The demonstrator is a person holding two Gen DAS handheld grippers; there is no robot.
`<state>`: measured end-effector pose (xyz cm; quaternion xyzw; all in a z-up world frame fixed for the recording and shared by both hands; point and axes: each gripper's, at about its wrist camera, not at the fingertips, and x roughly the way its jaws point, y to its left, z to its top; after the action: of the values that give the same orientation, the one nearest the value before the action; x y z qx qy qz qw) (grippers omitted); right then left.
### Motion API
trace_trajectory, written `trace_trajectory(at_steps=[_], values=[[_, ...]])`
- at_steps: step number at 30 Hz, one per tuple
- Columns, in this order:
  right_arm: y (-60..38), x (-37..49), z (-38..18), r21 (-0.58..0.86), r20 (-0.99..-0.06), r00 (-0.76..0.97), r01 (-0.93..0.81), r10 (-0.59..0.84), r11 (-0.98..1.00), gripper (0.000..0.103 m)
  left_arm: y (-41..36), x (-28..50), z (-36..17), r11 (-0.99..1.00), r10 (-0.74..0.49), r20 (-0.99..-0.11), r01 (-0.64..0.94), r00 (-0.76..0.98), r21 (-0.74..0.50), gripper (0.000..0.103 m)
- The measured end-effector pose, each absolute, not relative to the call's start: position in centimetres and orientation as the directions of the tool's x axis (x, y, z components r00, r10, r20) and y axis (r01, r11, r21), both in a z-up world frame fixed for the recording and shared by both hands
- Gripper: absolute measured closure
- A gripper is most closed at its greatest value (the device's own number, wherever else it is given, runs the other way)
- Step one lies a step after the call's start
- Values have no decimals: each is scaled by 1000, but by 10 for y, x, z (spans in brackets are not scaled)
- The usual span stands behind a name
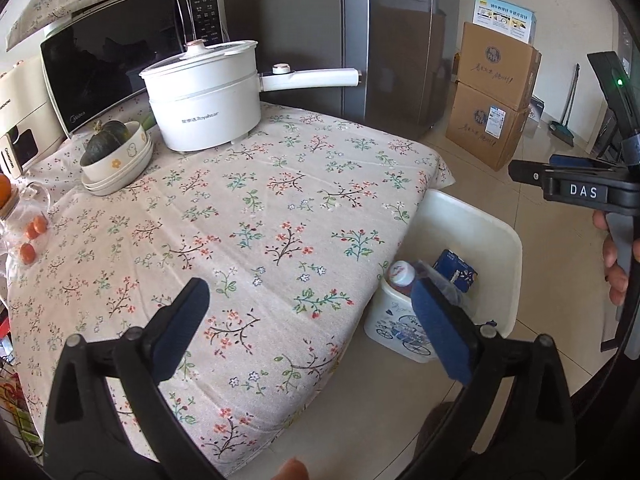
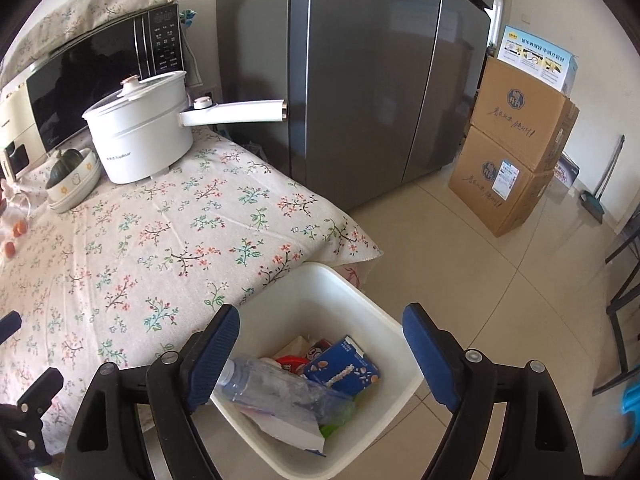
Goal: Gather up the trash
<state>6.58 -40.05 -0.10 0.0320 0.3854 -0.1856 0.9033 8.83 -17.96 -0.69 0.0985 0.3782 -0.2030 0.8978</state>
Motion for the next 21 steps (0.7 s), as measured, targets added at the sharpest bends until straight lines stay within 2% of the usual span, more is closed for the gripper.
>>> trace_trajectory(at_steps=[8,13,15,21], values=[[-350,28,15,-13,-708,673,294,-216,956,16,-136,55,18,942,-244,-673,335,699,7,1],[-311,8,19,-2,-689,701,253,-184,968,8,-113,31,27,968,-182,-647,251,741,16,1],[-297,0,21,0,-676,715,240,-177,971,2,-106,23,30,974,-160,-646,224,747,17,1],[-266,-20,24,-30,-643,745,208,-178,978,0,-85,0,33,989,-116,-642,146,758,-7,1]])
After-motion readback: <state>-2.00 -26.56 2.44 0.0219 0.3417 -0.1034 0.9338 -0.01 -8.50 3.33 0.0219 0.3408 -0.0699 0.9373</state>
